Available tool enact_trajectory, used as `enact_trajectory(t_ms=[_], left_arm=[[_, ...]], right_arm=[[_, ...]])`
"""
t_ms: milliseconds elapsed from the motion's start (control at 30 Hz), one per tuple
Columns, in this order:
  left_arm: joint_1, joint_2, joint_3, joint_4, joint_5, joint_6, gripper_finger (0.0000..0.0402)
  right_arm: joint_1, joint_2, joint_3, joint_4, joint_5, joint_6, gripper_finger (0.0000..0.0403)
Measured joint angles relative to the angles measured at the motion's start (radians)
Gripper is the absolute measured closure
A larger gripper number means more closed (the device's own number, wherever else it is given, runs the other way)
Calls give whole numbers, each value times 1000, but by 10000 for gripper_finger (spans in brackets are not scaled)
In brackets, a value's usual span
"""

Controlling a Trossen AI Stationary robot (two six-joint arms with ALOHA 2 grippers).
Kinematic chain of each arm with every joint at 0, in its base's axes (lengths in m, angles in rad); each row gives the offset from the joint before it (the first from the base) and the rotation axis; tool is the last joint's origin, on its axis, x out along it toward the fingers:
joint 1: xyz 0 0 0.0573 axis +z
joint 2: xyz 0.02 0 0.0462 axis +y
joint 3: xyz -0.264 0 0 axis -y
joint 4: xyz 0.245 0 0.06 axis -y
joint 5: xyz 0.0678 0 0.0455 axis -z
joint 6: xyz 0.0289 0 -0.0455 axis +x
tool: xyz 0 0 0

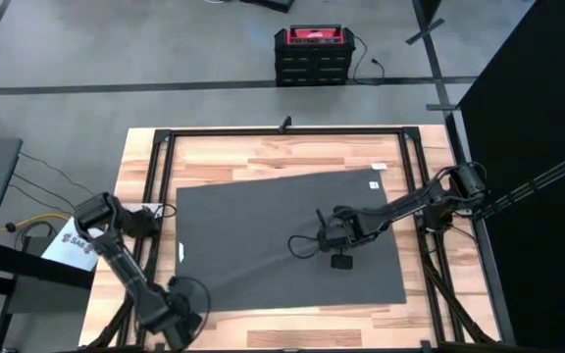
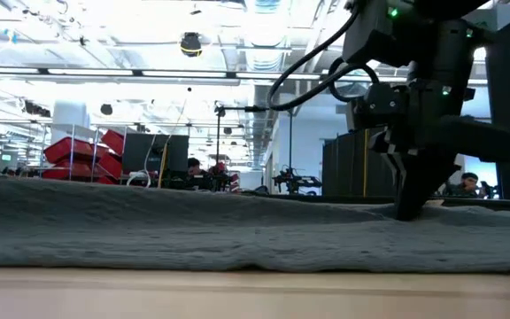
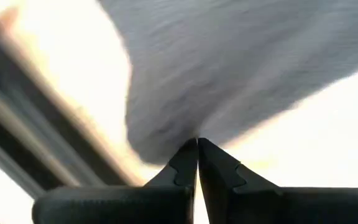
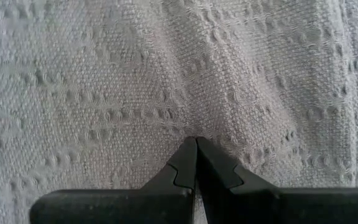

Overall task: Roll towel
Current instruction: Fold the gray towel

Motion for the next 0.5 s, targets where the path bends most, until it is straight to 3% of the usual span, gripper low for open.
enact_trajectory(t_ms=[67, 167, 300, 500], left_arm=[[-25, 0, 0, 16, -81, -37, 402], [-35, -7, 0, -1, -289, -28, 402], [27, -13, 0, -42, -559, 52, 402], [271, -11, -98, -223, -589, 179, 402]], right_arm=[[-9, 0, 0, -1, 0, -1, 403], [-18, 0, 0, 1, -1, -23, 403], [-19, 0, 0, 6, -19, -26, 403], [22, 0, 0, 12, -23, -28, 403]])
